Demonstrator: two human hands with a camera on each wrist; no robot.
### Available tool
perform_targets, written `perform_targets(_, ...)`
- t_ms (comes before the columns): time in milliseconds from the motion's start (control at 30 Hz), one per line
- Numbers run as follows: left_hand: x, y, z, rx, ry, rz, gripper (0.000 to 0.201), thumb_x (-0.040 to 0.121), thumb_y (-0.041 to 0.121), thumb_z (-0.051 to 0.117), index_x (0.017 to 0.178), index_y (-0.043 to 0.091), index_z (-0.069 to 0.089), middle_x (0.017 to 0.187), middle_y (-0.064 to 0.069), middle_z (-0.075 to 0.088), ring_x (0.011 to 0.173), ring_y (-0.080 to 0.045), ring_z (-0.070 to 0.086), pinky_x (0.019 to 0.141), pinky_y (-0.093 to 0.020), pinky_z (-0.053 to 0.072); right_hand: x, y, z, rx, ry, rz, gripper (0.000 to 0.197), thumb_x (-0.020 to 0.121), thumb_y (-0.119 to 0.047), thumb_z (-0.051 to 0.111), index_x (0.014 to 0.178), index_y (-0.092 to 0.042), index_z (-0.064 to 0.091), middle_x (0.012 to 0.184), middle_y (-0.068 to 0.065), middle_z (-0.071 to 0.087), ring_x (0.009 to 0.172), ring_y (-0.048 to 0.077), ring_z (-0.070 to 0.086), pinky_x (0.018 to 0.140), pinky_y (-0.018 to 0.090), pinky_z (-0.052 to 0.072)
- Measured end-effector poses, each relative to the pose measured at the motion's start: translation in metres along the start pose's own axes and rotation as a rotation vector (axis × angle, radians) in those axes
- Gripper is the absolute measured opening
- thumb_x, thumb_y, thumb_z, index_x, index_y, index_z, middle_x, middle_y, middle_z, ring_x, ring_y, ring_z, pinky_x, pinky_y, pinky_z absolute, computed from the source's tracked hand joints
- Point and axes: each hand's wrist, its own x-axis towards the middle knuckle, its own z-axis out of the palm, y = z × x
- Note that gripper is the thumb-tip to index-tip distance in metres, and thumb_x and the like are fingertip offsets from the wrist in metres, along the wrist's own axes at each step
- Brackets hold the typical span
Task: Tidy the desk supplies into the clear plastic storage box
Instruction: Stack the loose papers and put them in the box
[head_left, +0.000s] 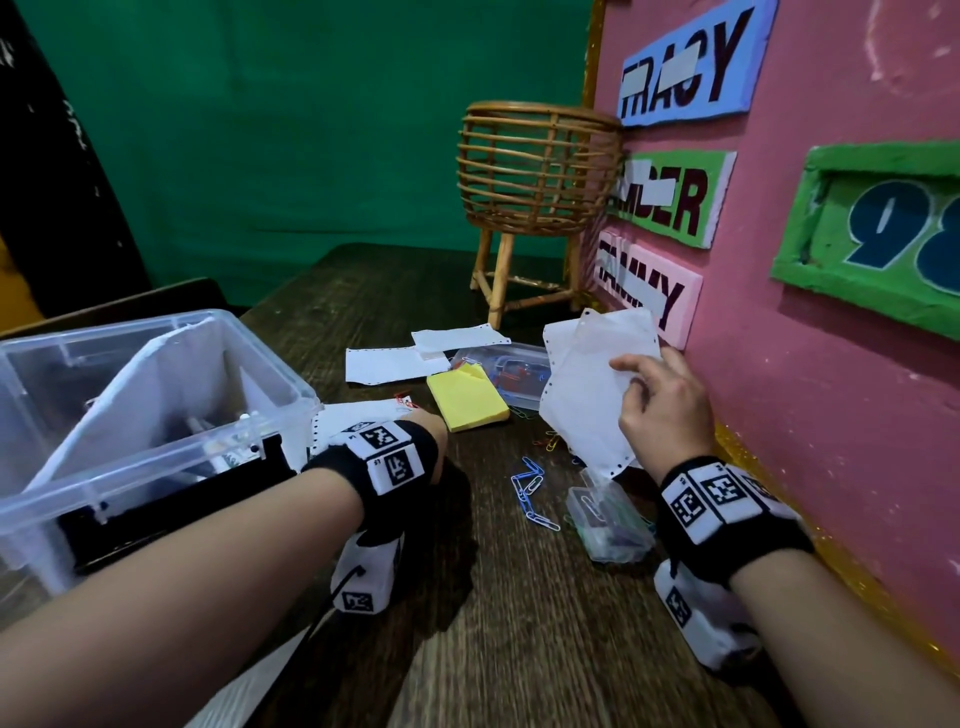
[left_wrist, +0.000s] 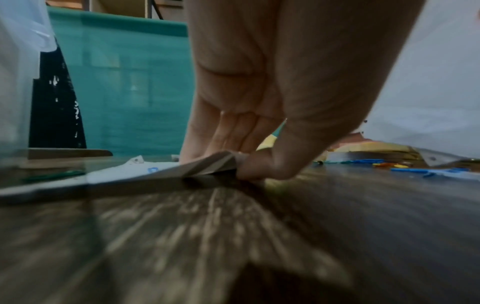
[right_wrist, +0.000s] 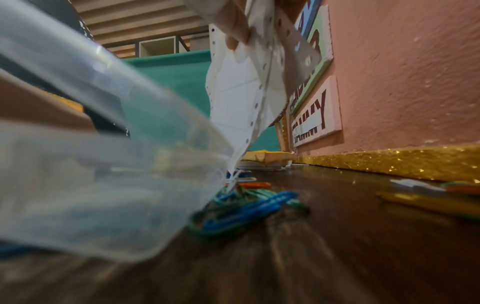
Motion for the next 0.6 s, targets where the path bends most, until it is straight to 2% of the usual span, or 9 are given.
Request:
perform_targets(67,0.001,0.000,-0.003,0.074,-0.024,0.024,0.041,0.092,0.015,0.055,0.128,-0.002,0.050,0.134,-0.016,0.052,0.124,-0.028,0.052,0.098,-0.030,0.044,-0.001,-0.001,0.000,-0.001,-0.001,0.008,0.030,0.086,0.001,0.047,0.106,-0.010,0.067,0.110,0.011,0.056,0.074,0.017,0.047,0.068,0.022,0.039)
perform_targets(100,0.002,-0.002,-0.006,0.063,0.005,0.027,0.040,0.091,0.013,0.056,0.128,-0.002,0.050,0.133,-0.016,0.051,0.123,-0.028,0.052,0.097,-0.031,0.045,-0.001,-0.002,0.000,0.002,0.000,0.014,0.031,0.086,0.001,0.047,0.107,-0.010,0.066,0.113,0.011,0.055,0.073,0.018,0.049,0.068,0.023,0.040)
perform_targets(200,-0.006,-0.003,-0.012,-0.023,0.166,-0.006,0.029,0.090,0.008,0.054,0.118,0.003,0.056,0.122,-0.013,0.058,0.113,-0.028,0.058,0.084,-0.031,0.047,-0.001,-0.003,-0.002,0.000,0.000,0.027,0.033,0.084,0.000,0.046,0.110,-0.010,0.065,0.118,0.013,0.053,0.078,0.029,0.056,0.069,0.025,0.042)
perform_targets(267,-0.014,0.001,-0.015,-0.059,0.317,-0.011,0.025,0.090,0.010,0.051,0.114,0.008,0.057,0.117,-0.010,0.060,0.111,-0.027,0.057,0.082,-0.035,0.047,-0.001,-0.003,-0.004,-0.001,0.001,0.051,0.034,0.083,-0.001,0.047,0.111,-0.011,0.064,0.122,0.013,0.051,0.086,0.032,0.058,0.073,0.027,0.045)
perform_targets(333,-0.017,0.007,-0.021,-0.071,0.482,0.064,0.024,0.091,0.012,0.047,0.114,0.012,0.055,0.118,-0.009,0.058,0.116,-0.027,0.050,0.087,-0.038,0.045,-0.001,-0.002,-0.004,0.007,0.005,0.052,0.034,0.083,-0.002,0.047,0.111,-0.011,0.064,0.119,0.012,0.052,0.086,0.031,0.058,0.073,0.029,0.048)
perform_targets(433,-0.025,0.016,-0.042,-0.084,0.699,0.235,0.024,0.089,0.011,0.044,0.111,0.013,0.054,0.116,-0.007,0.057,0.115,-0.025,0.046,0.086,-0.036,0.043,-0.001,-0.002,-0.001,0.048,0.003,0.015,0.028,0.086,-0.007,0.048,0.109,-0.011,0.064,0.113,0.010,0.053,0.090,0.027,0.059,0.077,0.037,0.053)
perform_targets(500,-0.029,0.021,-0.061,-0.072,0.800,0.353,0.024,0.087,0.009,0.044,0.109,0.012,0.054,0.112,-0.007,0.057,0.111,-0.027,0.046,0.085,-0.035,0.043,-0.001,-0.004,0.000,0.096,0.004,-0.019,0.025,0.090,-0.017,0.049,0.108,-0.009,0.065,0.108,0.009,0.054,0.092,0.023,0.058,0.081,0.034,0.051)
perform_targets(600,-0.027,0.029,-0.079,-0.134,0.844,0.485,0.025,0.085,0.005,0.045,0.107,0.009,0.054,0.110,-0.010,0.057,0.106,-0.029,0.048,0.088,-0.036,0.043,-0.003,-0.008,-0.002,0.145,0.002,-0.089,0.044,0.089,-0.038,0.040,0.104,-0.006,0.067,0.098,0.006,0.053,0.084,0.015,0.050,0.075,0.026,0.044)
